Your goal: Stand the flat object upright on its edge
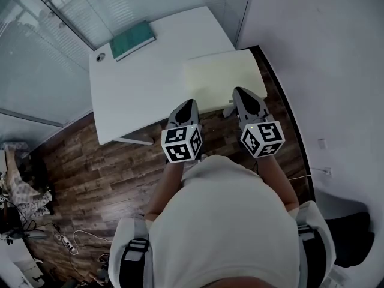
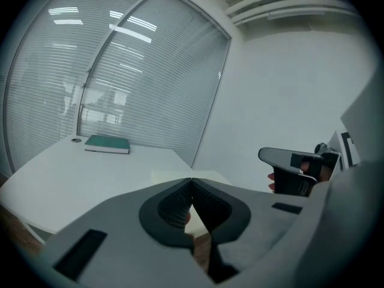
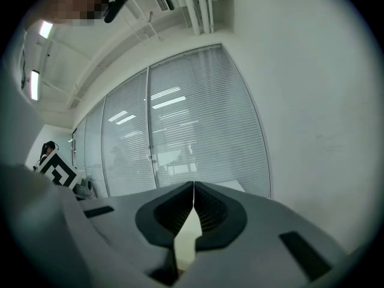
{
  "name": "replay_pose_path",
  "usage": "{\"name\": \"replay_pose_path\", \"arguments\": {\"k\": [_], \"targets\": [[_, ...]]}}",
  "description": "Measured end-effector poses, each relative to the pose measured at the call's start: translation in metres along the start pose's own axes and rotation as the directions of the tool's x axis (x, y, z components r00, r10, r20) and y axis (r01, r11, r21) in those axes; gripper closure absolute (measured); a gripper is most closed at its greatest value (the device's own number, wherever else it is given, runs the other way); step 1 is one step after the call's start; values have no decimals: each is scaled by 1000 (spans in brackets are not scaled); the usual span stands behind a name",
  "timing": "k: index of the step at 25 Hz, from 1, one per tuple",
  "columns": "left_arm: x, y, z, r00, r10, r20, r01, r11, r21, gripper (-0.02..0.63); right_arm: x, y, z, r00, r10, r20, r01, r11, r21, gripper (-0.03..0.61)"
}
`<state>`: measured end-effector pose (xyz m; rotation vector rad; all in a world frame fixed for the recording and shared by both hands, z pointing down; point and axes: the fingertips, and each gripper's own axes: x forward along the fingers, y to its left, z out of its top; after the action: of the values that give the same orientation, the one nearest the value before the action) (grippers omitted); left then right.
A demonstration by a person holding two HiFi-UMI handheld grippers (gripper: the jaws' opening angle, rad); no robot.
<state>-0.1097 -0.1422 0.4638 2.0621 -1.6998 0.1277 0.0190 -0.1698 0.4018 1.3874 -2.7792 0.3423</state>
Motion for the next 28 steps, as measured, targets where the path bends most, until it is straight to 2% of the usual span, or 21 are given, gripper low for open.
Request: {"name": "replay_pose_path", "arguments": {"k": [9, 15, 24, 28], "targets": [[14, 10, 2, 999, -50, -19, 50, 999, 15, 593, 11, -8, -10, 998, -65, -1, 65, 997, 39, 558], [13, 16, -4, 997, -64, -34, 64, 998, 10, 593, 5, -22, -20, 992, -126, 5, 125, 985, 116, 558], [13, 19, -18, 995, -74, -63, 74, 997, 4, 592, 0, -46, -52, 985, -172, -11, 167, 933, 318, 558], [20, 18, -24, 994, -79, -71, 80, 997, 14, 593, 1, -55, -68, 990, -142, 5, 127, 900, 416, 558]]}}
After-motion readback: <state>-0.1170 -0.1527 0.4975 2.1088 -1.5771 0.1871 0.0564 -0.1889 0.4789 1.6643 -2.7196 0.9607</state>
